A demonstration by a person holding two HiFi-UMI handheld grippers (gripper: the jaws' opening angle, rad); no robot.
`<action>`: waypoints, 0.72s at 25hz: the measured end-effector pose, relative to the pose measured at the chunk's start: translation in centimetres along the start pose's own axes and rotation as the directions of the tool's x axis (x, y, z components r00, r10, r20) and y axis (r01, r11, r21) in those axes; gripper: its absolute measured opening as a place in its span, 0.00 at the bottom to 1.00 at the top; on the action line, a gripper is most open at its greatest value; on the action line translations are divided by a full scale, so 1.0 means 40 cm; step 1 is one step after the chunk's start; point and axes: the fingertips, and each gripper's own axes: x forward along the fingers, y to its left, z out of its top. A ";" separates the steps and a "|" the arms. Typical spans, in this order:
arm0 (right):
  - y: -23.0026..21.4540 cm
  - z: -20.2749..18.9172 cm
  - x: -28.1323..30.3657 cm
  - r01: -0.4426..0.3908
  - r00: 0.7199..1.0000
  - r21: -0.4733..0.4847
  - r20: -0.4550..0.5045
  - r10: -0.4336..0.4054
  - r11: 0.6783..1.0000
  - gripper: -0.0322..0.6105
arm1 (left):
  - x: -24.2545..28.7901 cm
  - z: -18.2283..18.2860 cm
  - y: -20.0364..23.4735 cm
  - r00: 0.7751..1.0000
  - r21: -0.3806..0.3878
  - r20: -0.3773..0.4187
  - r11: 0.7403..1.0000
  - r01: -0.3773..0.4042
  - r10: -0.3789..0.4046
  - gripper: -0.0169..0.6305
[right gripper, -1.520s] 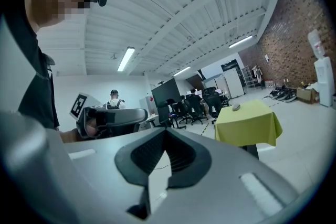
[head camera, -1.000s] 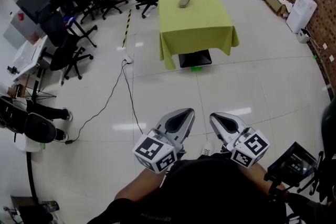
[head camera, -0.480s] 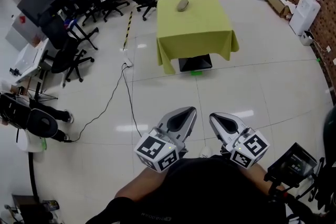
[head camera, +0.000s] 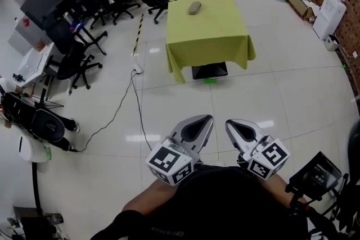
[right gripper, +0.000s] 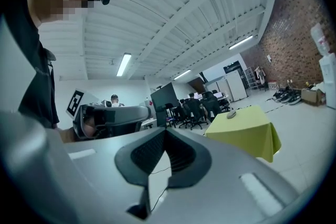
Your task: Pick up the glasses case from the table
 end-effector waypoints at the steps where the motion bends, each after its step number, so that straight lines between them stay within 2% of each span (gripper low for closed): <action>1: -0.002 0.000 -0.003 -0.001 1.000 0.002 0.000 0.001 1.000 0.05 | 0.002 -0.002 0.001 1.000 -0.004 -0.003 1.000 -0.005 0.005 0.04; 8: -0.011 -0.018 -0.011 0.007 1.000 0.018 0.006 -0.007 1.000 0.05 | 0.003 -0.026 0.015 1.000 -0.029 -0.024 0.999 -0.021 0.020 0.04; 18: -0.042 -0.027 -0.048 0.053 0.998 0.029 0.018 -0.054 0.998 0.05 | 0.049 -0.031 0.002 0.999 -0.035 -0.026 0.999 0.026 -0.027 0.04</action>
